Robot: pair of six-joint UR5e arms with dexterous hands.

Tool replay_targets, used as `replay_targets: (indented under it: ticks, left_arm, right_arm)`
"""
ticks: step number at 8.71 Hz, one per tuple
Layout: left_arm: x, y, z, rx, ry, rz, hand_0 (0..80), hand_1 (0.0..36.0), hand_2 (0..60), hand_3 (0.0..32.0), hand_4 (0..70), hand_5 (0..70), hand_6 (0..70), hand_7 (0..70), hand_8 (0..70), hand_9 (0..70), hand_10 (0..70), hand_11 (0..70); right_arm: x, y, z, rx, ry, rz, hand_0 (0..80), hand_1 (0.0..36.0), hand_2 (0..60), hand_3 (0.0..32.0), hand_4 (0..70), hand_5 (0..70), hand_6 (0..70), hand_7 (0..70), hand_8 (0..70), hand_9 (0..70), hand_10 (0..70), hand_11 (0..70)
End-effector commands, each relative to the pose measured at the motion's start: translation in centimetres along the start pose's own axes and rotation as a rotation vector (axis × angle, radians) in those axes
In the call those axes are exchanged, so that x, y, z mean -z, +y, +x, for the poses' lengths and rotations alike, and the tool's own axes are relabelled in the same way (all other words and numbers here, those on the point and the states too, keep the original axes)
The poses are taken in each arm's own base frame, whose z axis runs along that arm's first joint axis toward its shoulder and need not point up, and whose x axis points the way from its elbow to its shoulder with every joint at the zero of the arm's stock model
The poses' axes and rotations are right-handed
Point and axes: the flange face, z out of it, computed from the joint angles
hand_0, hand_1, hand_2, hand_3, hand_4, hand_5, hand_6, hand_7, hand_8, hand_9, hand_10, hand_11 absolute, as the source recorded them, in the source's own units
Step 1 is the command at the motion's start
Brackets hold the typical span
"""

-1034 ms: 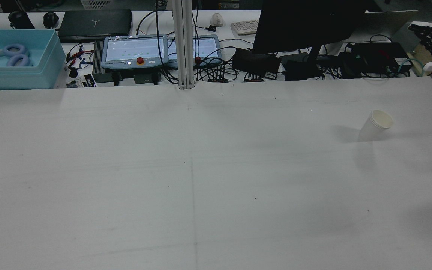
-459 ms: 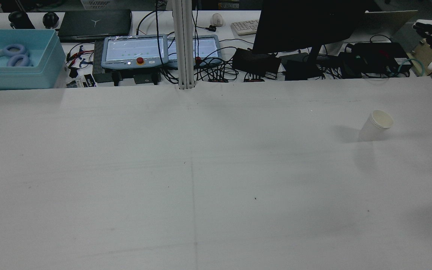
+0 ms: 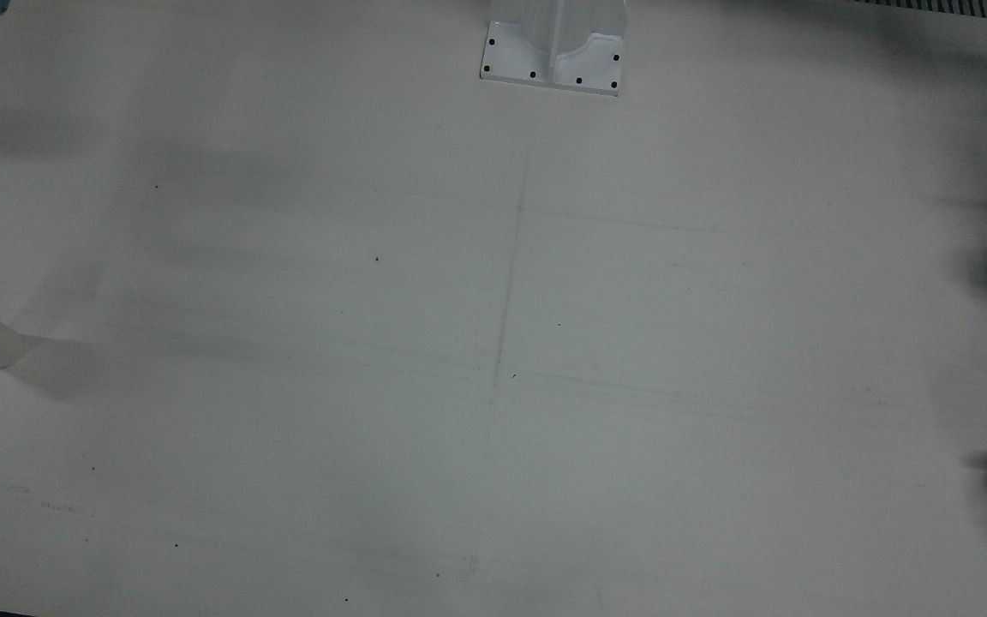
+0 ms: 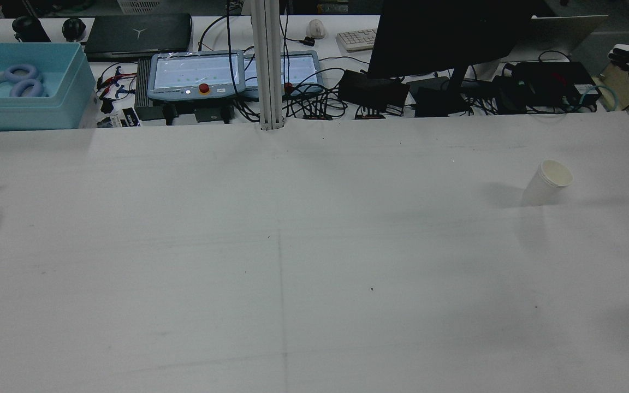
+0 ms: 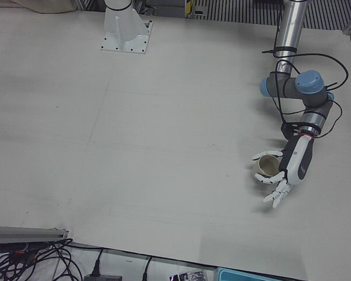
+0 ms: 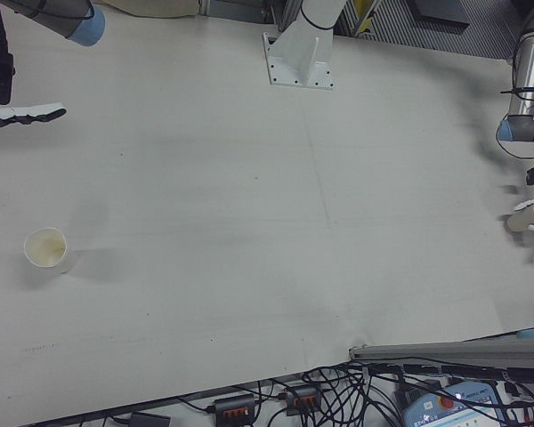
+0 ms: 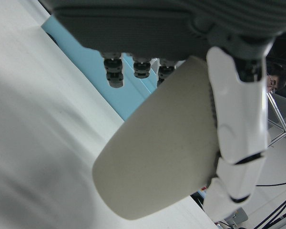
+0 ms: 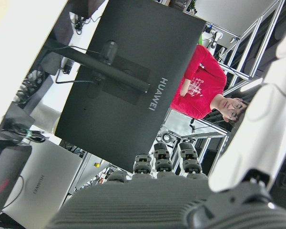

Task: Pour water
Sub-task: 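Reach the right hand toward the standing white paper cup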

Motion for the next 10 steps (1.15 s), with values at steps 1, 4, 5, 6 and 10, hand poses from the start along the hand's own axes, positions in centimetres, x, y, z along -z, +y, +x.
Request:
replay_targets:
  ticks: [1,4,5,6,10]
  left_arm:
    - [-1.2,1.9,1.4,0.013,0.008,-0.009,55.0,36.0,60.0,0.0,70.0,70.0,10.4,16.3,7.9,3.9,7.5,12.4]
    - [-1.1,1.8,1.4,0.041,-0.004,0.005,55.0,36.0,60.0,0.0,70.0,70.0,10.5,16.4,7.6,3.6,7.0,11.6]
    - [-1.0,1.8,1.4,0.041,-0.002,0.005,55.5,36.0,60.0,0.0,70.0,70.0,10.5,16.3,7.5,3.5,7.1,11.7]
    - [-1.1,1.8,1.4,0.043,-0.001,0.001,55.0,36.0,60.0,0.0,70.0,70.0,10.2,16.1,7.6,3.5,7.1,11.7]
    - [-0.4,1.3,1.1,0.042,0.001,0.001,54.5,36.0,60.0,0.0,70.0,70.0,9.9,15.9,7.4,3.3,7.1,11.7]
  right_arm:
    - [1.2,-9.0,7.9,0.02,0.083,0.009,48.9,10.2,0.0,0.0,10.2,17.3,9.8,16.6,7.9,6.7,0.0,0.0]
    - [0.1,-13.0,13.9,0.061,0.153,-0.001,48.0,9.3,0.0,0.0,6.6,15.6,8.5,15.5,6.7,6.1,0.0,0.0]
    - [-0.6,-13.6,15.1,0.065,0.164,0.01,48.1,9.0,0.0,0.0,5.8,15.7,8.3,15.6,6.4,5.8,0.0,0.0]
    - [-0.6,-13.4,16.0,0.074,0.166,0.014,48.4,9.2,0.0,0.0,6.2,16.1,8.4,16.1,6.5,5.9,0.0,0.0]
    - [-0.8,-11.7,19.1,0.119,0.168,0.003,48.3,9.3,0.0,0.0,3.5,14.9,6.8,14.3,6.4,5.6,0.0,0.0]
